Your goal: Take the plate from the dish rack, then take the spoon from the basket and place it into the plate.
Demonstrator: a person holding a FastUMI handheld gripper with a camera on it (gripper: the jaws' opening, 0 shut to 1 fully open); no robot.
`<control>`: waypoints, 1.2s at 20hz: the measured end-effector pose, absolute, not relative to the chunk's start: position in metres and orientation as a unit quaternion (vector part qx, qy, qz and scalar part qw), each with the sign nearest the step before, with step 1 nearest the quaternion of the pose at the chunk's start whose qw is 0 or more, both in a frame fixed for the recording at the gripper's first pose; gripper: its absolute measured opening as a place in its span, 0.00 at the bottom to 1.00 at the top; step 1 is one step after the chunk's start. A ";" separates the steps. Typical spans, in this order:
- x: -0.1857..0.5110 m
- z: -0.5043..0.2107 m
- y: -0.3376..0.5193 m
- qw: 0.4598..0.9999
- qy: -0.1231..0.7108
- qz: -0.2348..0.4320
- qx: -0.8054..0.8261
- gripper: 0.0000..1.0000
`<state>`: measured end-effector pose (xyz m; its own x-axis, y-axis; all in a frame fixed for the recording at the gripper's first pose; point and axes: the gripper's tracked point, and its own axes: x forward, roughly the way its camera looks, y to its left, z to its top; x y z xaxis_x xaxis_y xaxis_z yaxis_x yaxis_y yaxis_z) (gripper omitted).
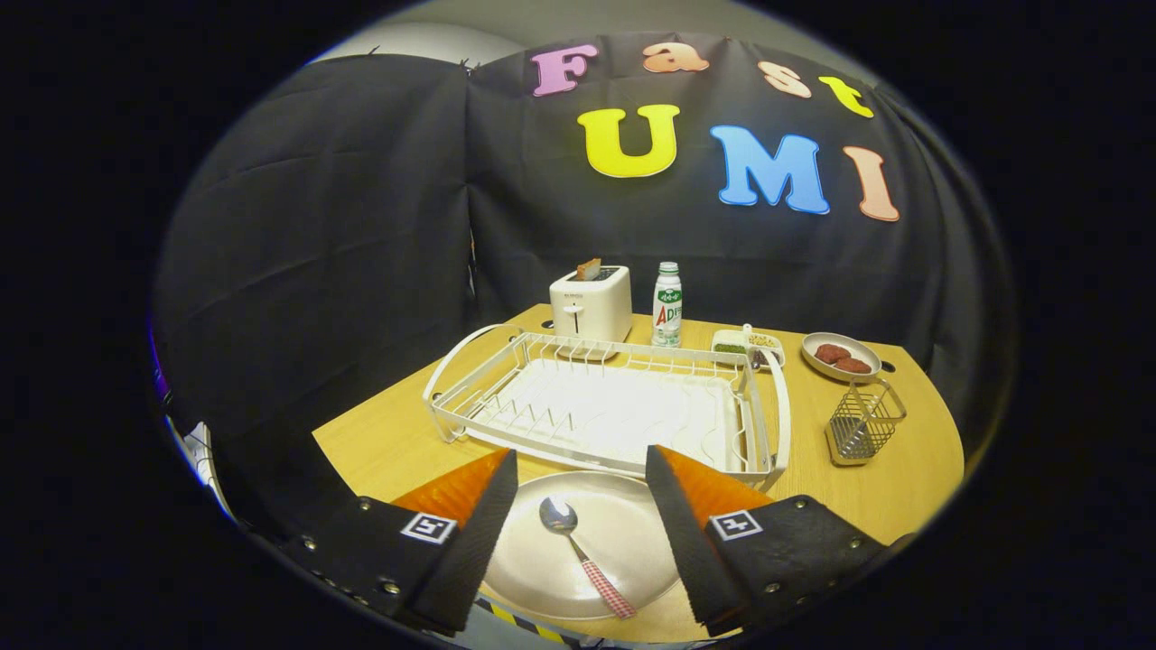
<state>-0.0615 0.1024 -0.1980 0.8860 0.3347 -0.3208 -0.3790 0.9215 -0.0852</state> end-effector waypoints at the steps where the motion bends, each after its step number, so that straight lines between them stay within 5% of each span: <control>1: -0.061 -0.197 0.103 0.969 0.148 0.182 -0.073 0.90; 2: -0.061 -0.196 0.101 0.970 0.146 0.180 -0.072 0.99; 24: -0.036 -0.153 0.088 0.980 0.117 0.160 -0.030 0.99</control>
<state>-0.0356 0.0881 -0.1532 0.9215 0.3064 -0.2386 -0.3203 0.9471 -0.0208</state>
